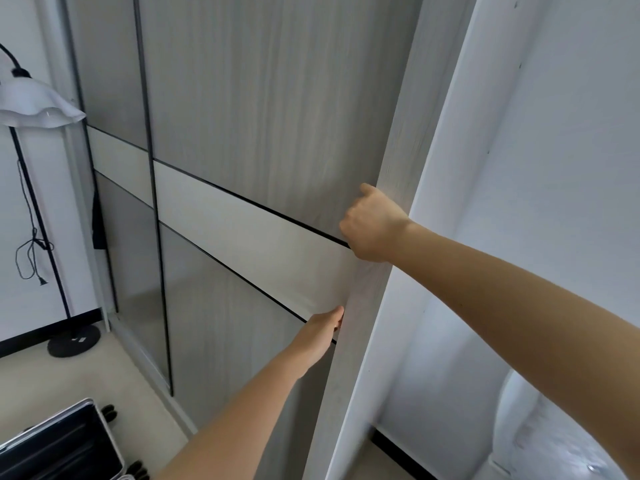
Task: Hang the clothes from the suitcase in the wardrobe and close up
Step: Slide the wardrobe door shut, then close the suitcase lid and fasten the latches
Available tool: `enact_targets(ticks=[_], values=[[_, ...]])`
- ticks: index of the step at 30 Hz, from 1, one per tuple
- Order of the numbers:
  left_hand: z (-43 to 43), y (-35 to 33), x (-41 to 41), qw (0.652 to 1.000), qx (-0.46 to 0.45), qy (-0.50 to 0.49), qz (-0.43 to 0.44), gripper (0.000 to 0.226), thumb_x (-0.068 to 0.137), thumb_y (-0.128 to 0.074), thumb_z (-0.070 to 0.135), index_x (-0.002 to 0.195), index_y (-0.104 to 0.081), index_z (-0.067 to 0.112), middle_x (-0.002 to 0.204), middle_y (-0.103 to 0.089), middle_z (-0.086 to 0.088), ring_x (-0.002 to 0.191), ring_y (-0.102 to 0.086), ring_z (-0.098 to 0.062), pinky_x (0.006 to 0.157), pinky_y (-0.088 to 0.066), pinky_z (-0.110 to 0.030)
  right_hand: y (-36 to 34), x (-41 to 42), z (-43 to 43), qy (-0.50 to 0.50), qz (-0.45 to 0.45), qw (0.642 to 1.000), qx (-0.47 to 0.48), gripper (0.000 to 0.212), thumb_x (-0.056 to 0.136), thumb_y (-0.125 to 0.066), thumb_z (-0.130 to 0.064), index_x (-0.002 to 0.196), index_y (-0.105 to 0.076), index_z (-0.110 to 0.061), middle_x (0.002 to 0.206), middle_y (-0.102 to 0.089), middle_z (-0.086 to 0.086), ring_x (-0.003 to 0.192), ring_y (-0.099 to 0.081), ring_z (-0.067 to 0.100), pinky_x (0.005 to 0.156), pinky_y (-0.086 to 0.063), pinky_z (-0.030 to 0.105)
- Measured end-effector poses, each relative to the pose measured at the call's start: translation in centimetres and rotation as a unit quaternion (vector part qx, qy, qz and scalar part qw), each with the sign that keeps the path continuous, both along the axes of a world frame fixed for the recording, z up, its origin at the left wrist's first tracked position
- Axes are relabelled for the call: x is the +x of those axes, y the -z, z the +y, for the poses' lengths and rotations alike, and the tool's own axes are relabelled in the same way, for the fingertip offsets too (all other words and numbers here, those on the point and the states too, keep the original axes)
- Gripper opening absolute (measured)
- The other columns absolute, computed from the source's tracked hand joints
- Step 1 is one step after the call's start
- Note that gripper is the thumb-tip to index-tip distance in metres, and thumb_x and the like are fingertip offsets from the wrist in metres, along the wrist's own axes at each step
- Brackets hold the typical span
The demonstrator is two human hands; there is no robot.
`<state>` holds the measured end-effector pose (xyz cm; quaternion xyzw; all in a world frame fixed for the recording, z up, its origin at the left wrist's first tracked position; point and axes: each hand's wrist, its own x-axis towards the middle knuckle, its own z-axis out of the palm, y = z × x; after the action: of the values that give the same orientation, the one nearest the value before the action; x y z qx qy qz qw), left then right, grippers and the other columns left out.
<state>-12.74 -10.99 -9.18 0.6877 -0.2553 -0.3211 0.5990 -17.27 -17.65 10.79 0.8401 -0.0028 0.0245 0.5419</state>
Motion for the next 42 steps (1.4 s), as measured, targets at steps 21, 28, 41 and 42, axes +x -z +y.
enact_targets(ticks=[21,28,41,42], values=[[10.9,3.4,2.4,0.963,0.115,-0.158,-0.184,0.033,0.105,-0.032,0.032,0.094,-0.057,0.014,0.093,-0.06,-0.004,0.089,-0.051,-0.018,0.073,-0.034,-0.028,6.6,4.3,6.4,-0.008,-0.032,0.944,0.328,0.025,0.094,-0.044,-0.019,0.072,-0.037,-0.01,0.111,-0.064,0.011,0.095,-0.057,0.031,0.076,-0.035,0.032],[28.3,9.5,6.3,0.879,0.273,-0.334,-0.204,0.028,0.101,-0.037,0.022,0.088,-0.057,0.009,0.087,-0.063,-0.009,0.083,-0.058,-0.028,0.074,-0.045,-0.036,19.1,9.4,15.7,0.002,0.05,0.845,0.533,0.031,0.092,-0.048,-0.026,0.109,-0.063,-0.005,0.121,-0.061,0.017,0.11,-0.059,0.035,0.088,-0.048,0.037],[54.4,18.8,14.9,0.856,0.354,-0.295,-0.236,0.031,0.098,-0.041,0.018,0.121,-0.061,0.013,0.116,-0.063,-0.002,0.105,-0.055,-0.021,0.09,-0.048,-0.034,35.8,19.7,39.3,0.095,0.113,0.704,0.694,0.035,0.094,-0.05,-0.027,0.126,-0.056,-0.013,0.129,-0.057,0.007,0.115,-0.056,0.028,0.089,-0.044,0.032],[56.1,19.7,15.7,0.857,0.35,-0.288,-0.246,0.031,0.097,-0.041,0.017,0.122,-0.06,0.013,0.118,-0.063,-0.003,0.106,-0.056,-0.022,0.091,-0.048,-0.034,37.2,20.3,41.3,0.105,0.101,0.69,0.709,0.038,0.095,-0.05,-0.029,0.13,-0.054,-0.014,0.131,-0.055,0.006,0.116,-0.055,0.027,0.089,-0.043,0.031]])
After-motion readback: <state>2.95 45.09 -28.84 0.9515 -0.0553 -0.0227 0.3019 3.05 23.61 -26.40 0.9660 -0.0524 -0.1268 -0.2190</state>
